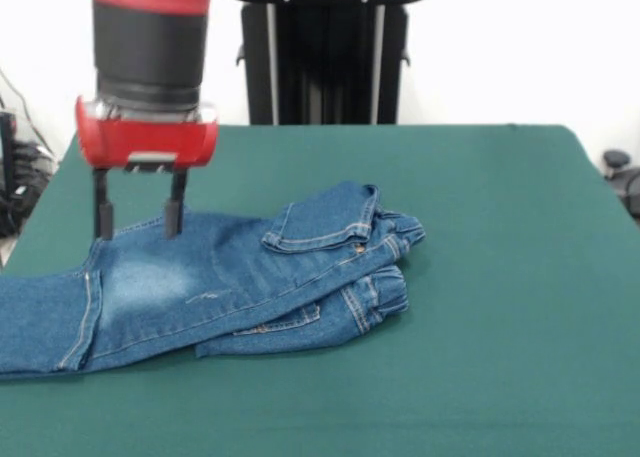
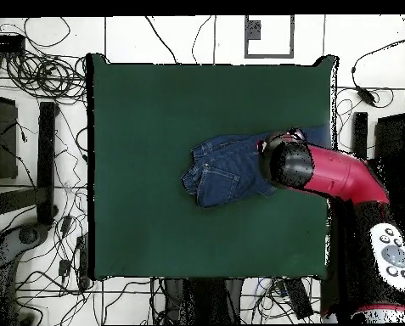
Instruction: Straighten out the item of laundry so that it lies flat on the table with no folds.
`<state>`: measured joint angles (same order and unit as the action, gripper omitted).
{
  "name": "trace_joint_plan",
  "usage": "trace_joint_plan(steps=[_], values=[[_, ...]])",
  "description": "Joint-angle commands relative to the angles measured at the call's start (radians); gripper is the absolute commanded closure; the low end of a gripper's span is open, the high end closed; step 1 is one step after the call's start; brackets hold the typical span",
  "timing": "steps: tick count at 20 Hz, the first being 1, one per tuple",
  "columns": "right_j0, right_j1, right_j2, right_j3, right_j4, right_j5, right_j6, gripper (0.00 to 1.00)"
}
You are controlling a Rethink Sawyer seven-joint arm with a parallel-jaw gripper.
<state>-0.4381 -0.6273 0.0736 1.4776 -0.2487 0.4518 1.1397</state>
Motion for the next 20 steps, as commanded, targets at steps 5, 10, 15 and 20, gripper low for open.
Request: trace_joint_plan(steps=[5, 10, 15, 20], values=[[0.175, -0.068, -0.083, 0.146, 0.169, 0.142, 0.389, 0.0], [0.178, -0.038, -0.087, 0.164, 0.206, 0.077, 0.363, 0.0], [0.159, 0.003, -0.069, 0.163, 0.206, 0.006, 0.342, 0.0], [0.135, 0.014, -0.051, 0.166, 0.194, -0.017, 0.317, 0.0]])
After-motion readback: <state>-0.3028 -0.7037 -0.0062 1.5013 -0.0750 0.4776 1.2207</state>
